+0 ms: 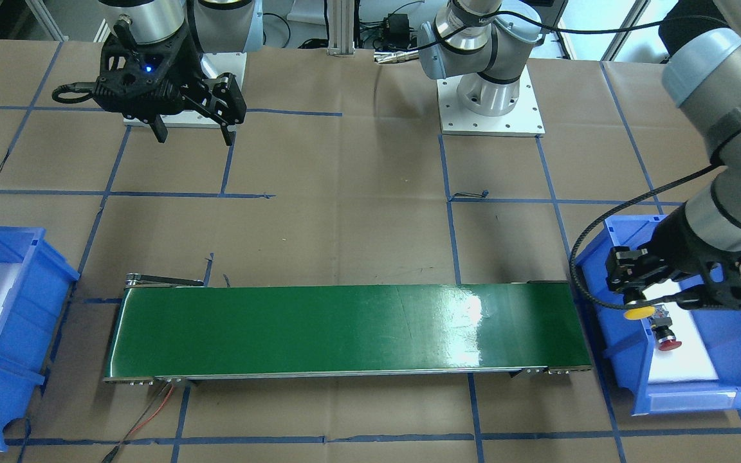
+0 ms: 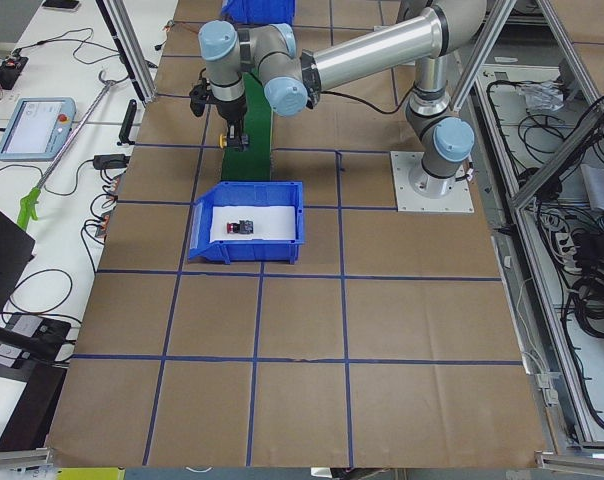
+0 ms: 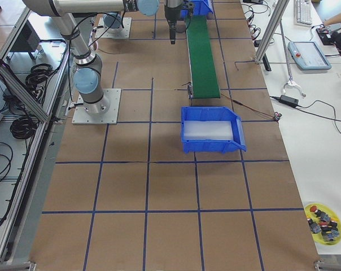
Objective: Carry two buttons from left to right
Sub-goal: 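Lift the yellow button and carry it over the green conveyor, then lower the yellow button onto the belt and open the left gripper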
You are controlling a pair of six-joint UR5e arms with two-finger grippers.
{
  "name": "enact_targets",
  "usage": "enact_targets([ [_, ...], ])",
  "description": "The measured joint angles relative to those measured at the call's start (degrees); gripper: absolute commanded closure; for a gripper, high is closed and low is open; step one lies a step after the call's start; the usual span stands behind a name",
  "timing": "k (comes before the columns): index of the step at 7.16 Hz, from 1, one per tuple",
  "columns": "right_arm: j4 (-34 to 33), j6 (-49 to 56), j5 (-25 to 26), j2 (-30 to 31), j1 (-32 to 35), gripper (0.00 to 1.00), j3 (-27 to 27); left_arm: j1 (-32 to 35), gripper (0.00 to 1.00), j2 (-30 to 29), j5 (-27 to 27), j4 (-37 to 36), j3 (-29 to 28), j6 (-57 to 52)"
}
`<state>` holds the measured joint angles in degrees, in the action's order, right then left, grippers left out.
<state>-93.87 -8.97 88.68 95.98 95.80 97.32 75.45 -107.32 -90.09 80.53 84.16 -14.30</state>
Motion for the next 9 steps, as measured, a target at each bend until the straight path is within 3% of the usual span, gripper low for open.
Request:
enact_targets([
  [3, 0.0, 0.0, 0.0, 0.0, 0.0, 0.00, 0.1, 6.6, 0.88, -5.1, -0.1, -5.5, 2.1, 5.6],
  [6, 0.0, 0.0, 0.0, 0.0, 0.0, 0.00, 0.1, 8.8, 0.85, -6.6, -0.2, -18.2, 10.0, 6.9],
  [7, 0.0, 0.0, 0.0, 0.0, 0.0, 0.00, 0.1, 8.8, 0.73, -6.2, -0.2, -21.2, 12.4, 7.2],
  [8, 0.0, 0.0, 0.0, 0.0, 0.0, 0.00, 0.1, 8.8, 0.19, -5.8, -0.2, -22.5, 13.6, 7.8],
  [9, -0.1, 0.0, 0.0, 0.0, 0.0, 0.00, 0.1, 8.8, 0.01, -5.7, -0.2, -23.0, 14.1, 8.2],
])
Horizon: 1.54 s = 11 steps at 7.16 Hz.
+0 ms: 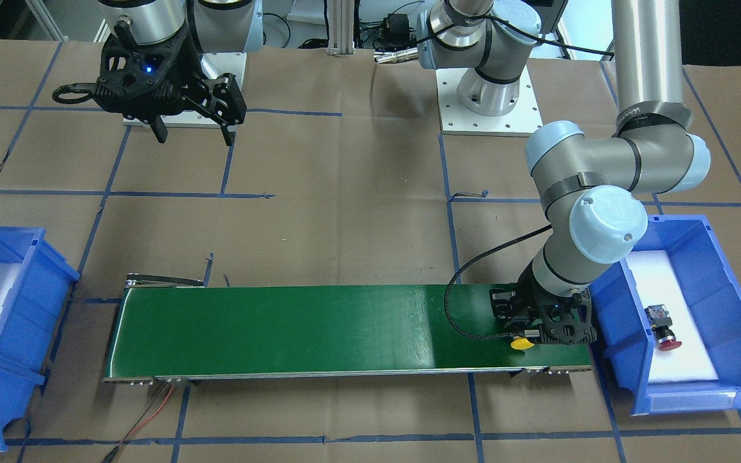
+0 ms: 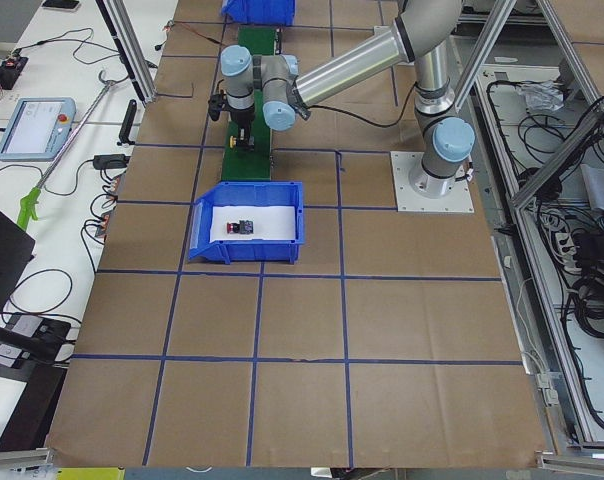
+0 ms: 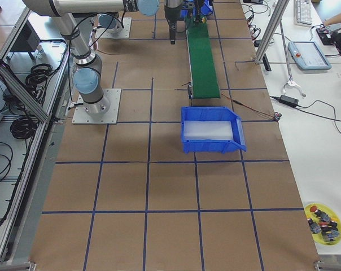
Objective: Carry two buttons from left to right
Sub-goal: 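Lower the yellow button onto the belt and open the left gripper, then return the left gripper to the bin over the red button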
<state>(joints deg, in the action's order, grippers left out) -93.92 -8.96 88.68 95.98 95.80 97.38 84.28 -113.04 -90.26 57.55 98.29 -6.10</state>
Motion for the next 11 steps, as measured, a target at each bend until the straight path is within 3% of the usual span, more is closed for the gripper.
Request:
enact_targets([
  [4, 0.0, 0.0, 0.0, 0.0, 0.0, 0.00, 0.0, -0.5, 0.01, 1.4, -0.1, 2.7, -2.0, 0.2],
  [8, 0.0, 0.0, 0.0, 0.0, 0.0, 0.00, 0.0, -1.6, 0.00, 6.4, 0.5, 22.1, -14.0, -0.7],
  [11, 0.0, 0.0, 0.0, 0.0, 0.0, 0.00, 0.0, -5.1, 0.00, 7.2, 0.5, 25.7, -16.5, -4.5],
])
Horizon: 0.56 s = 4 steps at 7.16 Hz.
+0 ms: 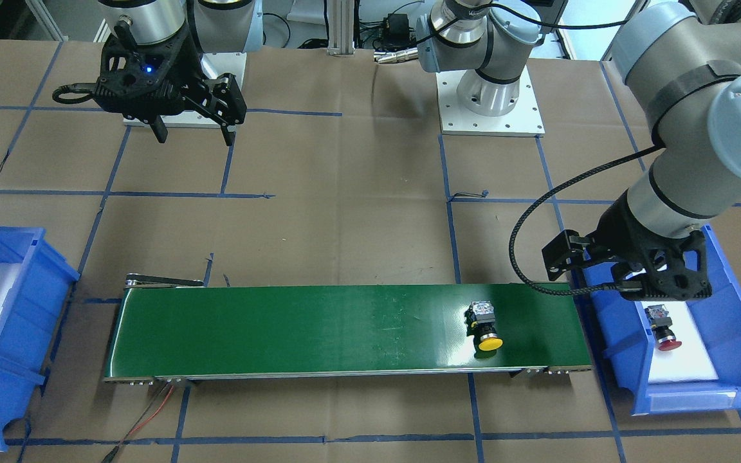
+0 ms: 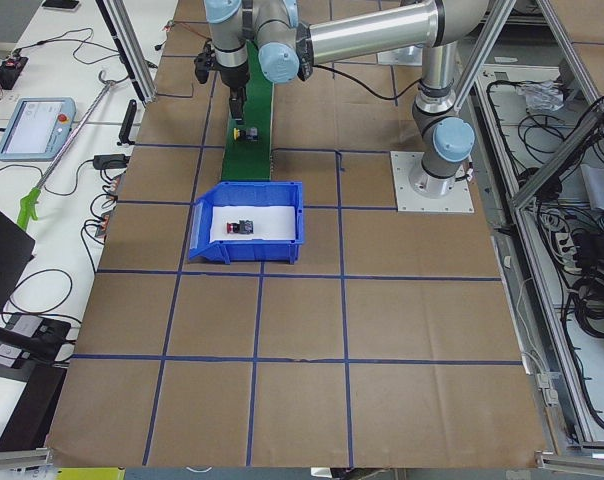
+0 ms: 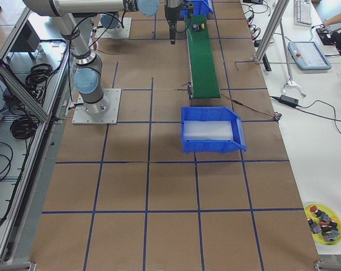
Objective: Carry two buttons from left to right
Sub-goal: 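Return the left gripper to the bin over the red button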
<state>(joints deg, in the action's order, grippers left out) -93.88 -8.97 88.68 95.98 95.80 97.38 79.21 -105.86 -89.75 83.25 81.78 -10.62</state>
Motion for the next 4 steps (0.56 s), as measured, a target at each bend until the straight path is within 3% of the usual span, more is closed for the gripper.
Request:
enact_targets([
  [4, 0.0, 0.0, 0.0, 0.0, 0.0, 0.00, 0.0, -12.7, 0.00, -0.2, -0.3, 0.0, -0.3, -12.8],
])
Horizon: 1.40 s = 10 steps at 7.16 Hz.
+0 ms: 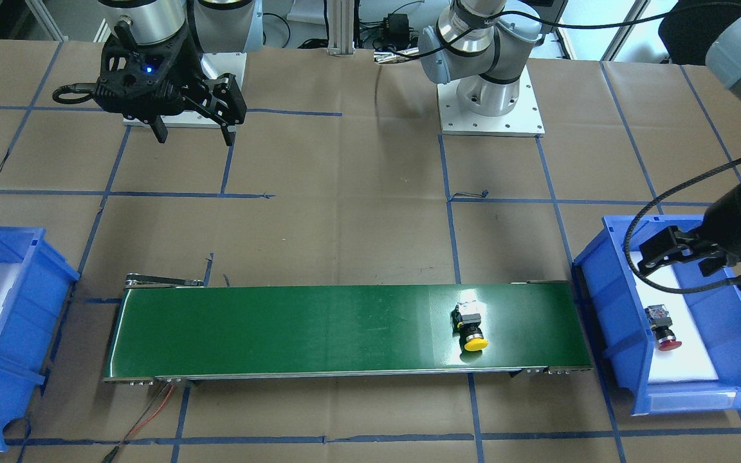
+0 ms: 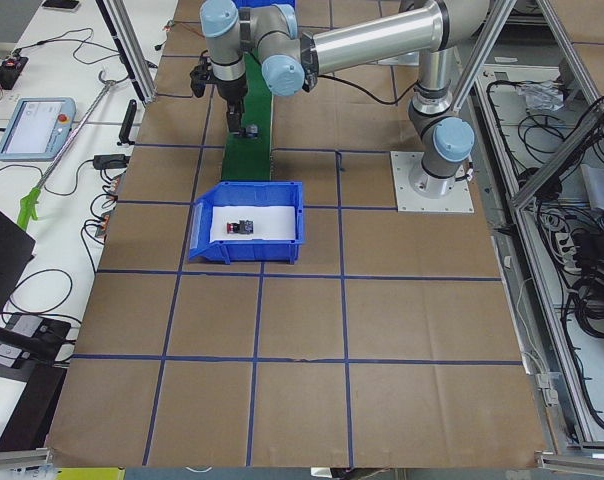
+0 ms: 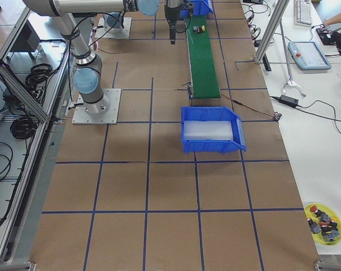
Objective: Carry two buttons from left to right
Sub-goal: 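Return the left gripper to the bin over the red button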
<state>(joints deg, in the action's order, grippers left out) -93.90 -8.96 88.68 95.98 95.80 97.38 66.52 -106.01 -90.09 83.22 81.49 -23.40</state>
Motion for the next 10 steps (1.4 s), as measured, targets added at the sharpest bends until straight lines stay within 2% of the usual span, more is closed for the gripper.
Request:
enact_targets([
  [3, 0.0, 0.0, 0.0, 0.0, 0.0, 0.00, 0.0, -5.5, 0.01, -1.4, -0.1, -1.8, 0.8, -6.8],
  [7, 0.0, 0.0, 0.0, 0.0, 0.0, 0.00, 0.0, -7.3, 0.01, -7.3, 0.3, -10.9, 3.0, -8.1],
  [10, 0.0, 0.0, 0.0, 0.0, 0.0, 0.00, 0.0, -7.7, 0.01, -10.1, 0.3, -19.4, 8.3, -8.0],
])
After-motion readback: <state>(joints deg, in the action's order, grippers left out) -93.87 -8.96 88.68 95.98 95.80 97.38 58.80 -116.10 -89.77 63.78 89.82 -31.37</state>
